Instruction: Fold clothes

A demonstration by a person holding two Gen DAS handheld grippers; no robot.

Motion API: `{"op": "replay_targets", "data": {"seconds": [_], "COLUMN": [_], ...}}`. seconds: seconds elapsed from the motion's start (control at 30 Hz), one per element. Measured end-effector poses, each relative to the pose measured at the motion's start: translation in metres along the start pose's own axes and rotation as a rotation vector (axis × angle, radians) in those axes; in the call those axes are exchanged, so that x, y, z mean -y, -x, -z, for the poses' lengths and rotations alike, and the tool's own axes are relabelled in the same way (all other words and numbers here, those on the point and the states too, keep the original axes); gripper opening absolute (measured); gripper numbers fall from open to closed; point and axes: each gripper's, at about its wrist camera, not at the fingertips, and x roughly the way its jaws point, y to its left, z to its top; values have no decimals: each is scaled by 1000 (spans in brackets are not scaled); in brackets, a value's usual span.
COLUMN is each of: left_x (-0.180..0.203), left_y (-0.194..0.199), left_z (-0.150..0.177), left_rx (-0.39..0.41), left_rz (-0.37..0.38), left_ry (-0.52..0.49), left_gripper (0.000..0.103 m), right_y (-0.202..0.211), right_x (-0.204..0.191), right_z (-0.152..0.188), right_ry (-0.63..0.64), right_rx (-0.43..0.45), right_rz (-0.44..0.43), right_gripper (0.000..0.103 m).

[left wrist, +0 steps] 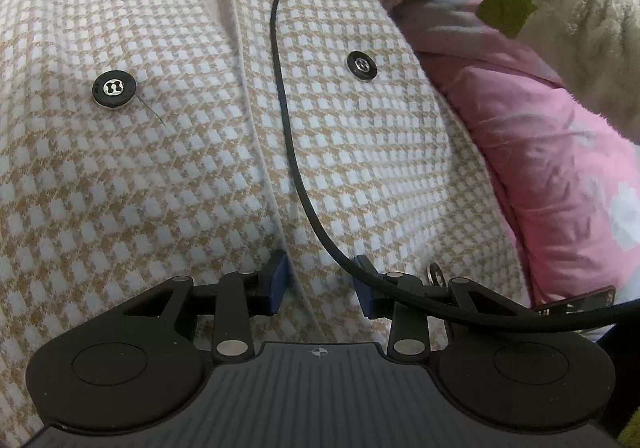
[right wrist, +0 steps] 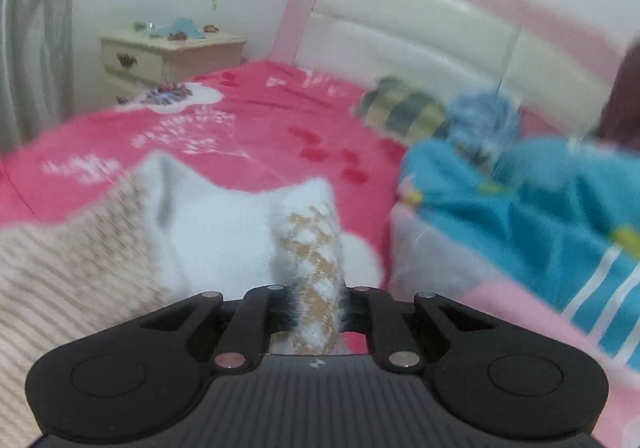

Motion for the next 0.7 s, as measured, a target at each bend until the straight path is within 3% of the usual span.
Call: {"op": "replay_targets", "data": {"seconds": [0.17, 0.23, 0.27, 0.37, 0.43, 0.53, 0.57, 0.63, 0.7], "left_x": [4, 5, 6, 7, 7, 6, 5, 6, 6], "left_y": [2, 2, 2, 4, 4, 5, 5, 5, 5], "left_z": [3, 5, 5, 6, 6, 6, 6, 6, 7], "left_rx": [3, 5, 6, 10, 11, 10, 10, 13, 17], "left_rz": [-18, -26, -29, -32, -32, -27, -25, -24, -25], "left_ry": [-29, -40, -44, -47, -47, -42, -41, -41, -40], "left_gripper": [35, 35, 35, 35, 35, 35, 35, 35, 35], "right_y": [-68, -95, -100, -80, -54, -17, -7, -1, -12], "right_x": [-9, -2, 7, 35, 46, 50, 48, 41, 21], "right_z": [20, 27, 28, 23, 13, -7, -13, -23, -20], "right_ry": [-21, -88, -141, -289, -320, -264, -228, -165, -82], "right_rx": [-61, -150, -180, -118, -58, 14, 34, -12, -152], "right_rz": [20, 12, 2, -84, -102, -69, -65, -116, -173], "right_gripper": [15, 37, 42, 51, 59, 76, 77, 77, 76]}}
